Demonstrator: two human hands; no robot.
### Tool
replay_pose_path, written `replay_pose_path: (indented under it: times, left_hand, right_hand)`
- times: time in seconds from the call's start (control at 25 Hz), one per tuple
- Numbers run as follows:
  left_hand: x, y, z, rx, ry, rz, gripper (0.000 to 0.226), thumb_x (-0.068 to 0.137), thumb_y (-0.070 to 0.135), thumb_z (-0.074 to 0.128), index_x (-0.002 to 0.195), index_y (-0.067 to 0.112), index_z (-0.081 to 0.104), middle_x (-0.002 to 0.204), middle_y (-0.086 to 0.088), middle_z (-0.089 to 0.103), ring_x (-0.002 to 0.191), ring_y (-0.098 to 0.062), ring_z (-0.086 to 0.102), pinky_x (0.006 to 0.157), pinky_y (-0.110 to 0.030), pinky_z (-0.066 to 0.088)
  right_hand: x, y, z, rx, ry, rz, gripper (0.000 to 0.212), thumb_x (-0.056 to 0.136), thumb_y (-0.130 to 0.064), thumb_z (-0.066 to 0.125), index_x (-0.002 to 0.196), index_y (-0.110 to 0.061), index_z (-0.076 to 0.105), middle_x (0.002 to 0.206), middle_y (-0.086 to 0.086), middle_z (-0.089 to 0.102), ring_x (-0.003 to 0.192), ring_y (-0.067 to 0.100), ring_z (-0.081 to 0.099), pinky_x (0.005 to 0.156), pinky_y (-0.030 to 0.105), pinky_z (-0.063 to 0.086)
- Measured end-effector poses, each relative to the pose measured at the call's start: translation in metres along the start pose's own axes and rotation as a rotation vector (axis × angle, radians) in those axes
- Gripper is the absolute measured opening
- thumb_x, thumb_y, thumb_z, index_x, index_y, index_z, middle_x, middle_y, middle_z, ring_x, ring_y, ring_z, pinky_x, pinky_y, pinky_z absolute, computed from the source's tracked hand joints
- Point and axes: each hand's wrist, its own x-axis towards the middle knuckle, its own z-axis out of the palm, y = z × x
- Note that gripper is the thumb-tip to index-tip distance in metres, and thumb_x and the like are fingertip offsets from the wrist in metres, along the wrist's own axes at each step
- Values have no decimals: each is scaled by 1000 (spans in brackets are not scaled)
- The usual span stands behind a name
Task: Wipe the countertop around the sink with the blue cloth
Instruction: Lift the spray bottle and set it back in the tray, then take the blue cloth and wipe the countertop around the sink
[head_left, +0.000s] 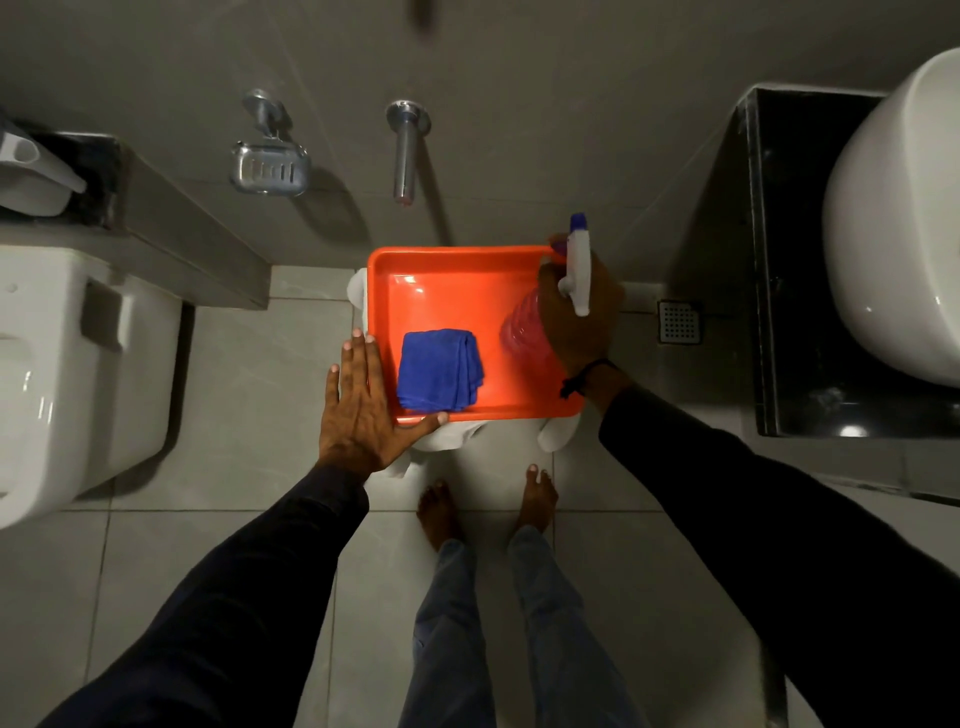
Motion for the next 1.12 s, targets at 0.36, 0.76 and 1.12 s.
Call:
replay_pose_path:
  times: [0.36,0.76,1.12]
  left_hand:
    - [-1,5,-6,26,-50,-55,138,67,97,34,162,7,-11,173,-19,-7,161,-38,0,129,-60,12]
    - [-4,50,-21,-69,9,10,66,97,36,61,152,6,39,158,-19,39,143,-39,44,120,-50,38]
    - [37,77,-16,-426,80,-370,46,93,4,59,136,-7,46,133,-28,53,119,-43,56,108,-50,47]
  right_hand:
    - [-20,28,1,-125,-61,73,30,87,-37,68,103,-11,63,85,3,70,79,19,68,77,37,58]
    - [-127,65,-3,-408,-251,234,36,82,-38,72,109,-14,71,104,8,72,100,27,67,85,28,49]
    - [-84,66,82,-367,-602,492,37,78,-29,78,99,-1,68,103,18,72,93,34,65,71,34,46]
